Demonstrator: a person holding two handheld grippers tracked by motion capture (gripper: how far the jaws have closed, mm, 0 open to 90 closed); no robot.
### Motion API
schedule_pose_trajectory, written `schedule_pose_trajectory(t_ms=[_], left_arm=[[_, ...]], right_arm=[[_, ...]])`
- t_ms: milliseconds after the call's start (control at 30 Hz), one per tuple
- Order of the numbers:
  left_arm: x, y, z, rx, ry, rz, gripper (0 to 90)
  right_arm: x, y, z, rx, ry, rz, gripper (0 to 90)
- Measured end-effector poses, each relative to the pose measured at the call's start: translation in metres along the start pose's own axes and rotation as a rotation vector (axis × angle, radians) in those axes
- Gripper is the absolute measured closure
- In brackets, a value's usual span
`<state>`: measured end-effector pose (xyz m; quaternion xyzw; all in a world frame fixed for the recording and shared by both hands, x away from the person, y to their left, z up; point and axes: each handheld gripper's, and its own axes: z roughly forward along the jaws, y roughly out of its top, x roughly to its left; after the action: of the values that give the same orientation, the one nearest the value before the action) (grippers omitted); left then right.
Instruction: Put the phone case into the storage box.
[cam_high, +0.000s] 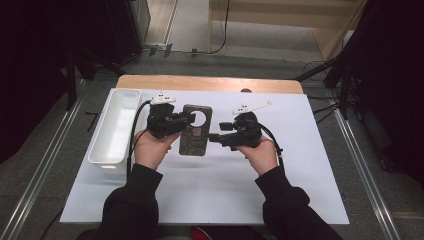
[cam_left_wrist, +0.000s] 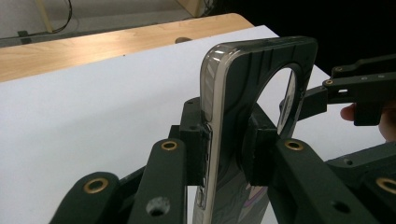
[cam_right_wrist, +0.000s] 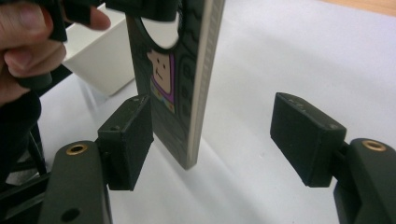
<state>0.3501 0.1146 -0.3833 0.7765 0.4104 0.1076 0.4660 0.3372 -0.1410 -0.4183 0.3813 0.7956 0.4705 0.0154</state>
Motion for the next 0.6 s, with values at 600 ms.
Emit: schedule_pose_trajectory(t_ms=[600], left_arm=[[0.001, -0.001, -0.006, 0.013, -0.03, 0.004, 73.3]], right_arm=[[-0.008, -0.025, -0.001, 0.051, 0.016, -0.002, 28.3]])
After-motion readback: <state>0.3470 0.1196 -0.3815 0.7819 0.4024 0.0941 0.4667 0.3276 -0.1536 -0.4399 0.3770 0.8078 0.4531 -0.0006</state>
